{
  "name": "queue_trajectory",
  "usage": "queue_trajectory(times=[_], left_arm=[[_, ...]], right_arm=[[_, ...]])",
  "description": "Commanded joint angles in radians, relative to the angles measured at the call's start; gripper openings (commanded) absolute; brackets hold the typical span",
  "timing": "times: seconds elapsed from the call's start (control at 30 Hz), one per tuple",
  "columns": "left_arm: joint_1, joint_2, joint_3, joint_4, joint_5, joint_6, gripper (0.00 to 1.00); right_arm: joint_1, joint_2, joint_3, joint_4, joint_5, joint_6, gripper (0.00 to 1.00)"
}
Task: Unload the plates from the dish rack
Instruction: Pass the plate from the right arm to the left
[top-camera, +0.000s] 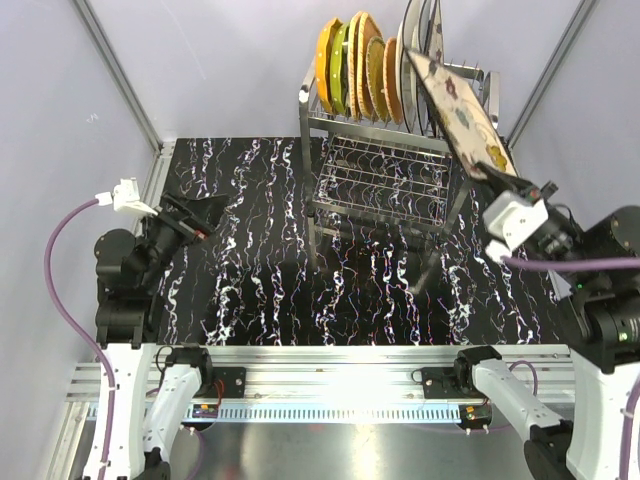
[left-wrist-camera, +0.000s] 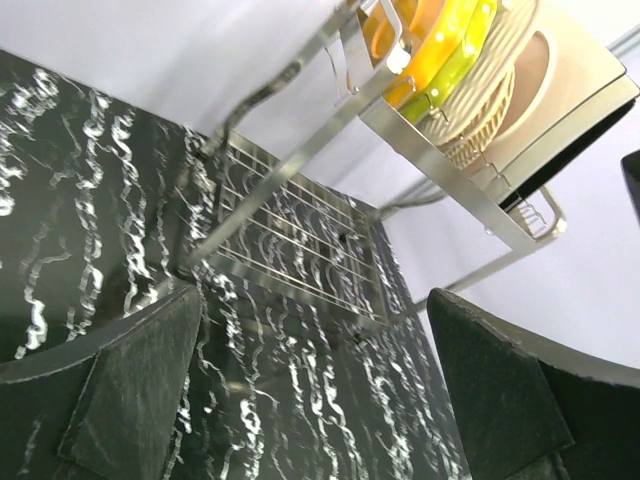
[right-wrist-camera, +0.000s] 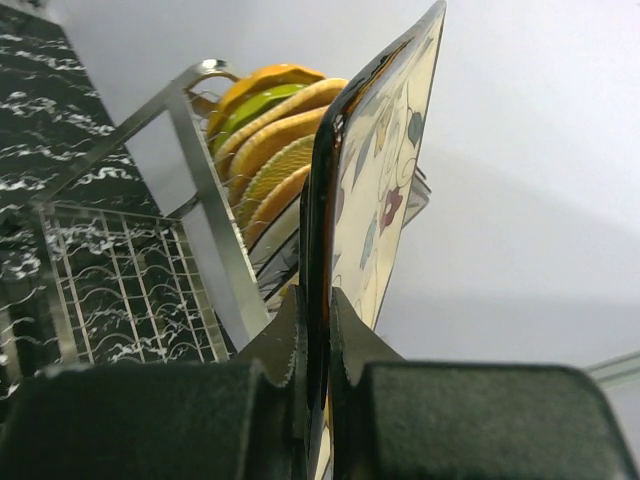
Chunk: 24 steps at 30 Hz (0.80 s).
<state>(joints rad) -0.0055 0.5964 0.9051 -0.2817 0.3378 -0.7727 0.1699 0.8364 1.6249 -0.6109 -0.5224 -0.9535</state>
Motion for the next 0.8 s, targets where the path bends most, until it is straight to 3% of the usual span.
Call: queue_trajectory(times=[0.0,0.13,0.53,0.77], left_arm=[[0.004,0.032,0.006,0.065,0.087,-0.065,0.99],[0.004,0.066,0.015,0.085,0.150,-0.135,0.99],[0.004,0.112,-0.024,0.124,0.326,-0.356,0.99],[-0.078,0.117,-0.060,0.038,0.233,-0.488,0.99]], right_arm=[[0.002,-0.088,0.009,0.188,-0.141,-0.178,0.00],[0.000,-0.143,-0.029,0.062,-0.226,-0.269,0.00],[0.002,-0.260,-0.266,-0.056,-0.436,-0.476,0.00],[0.000,-0.296,-0.408,-0.108,-0.533,-0.593,0.00]])
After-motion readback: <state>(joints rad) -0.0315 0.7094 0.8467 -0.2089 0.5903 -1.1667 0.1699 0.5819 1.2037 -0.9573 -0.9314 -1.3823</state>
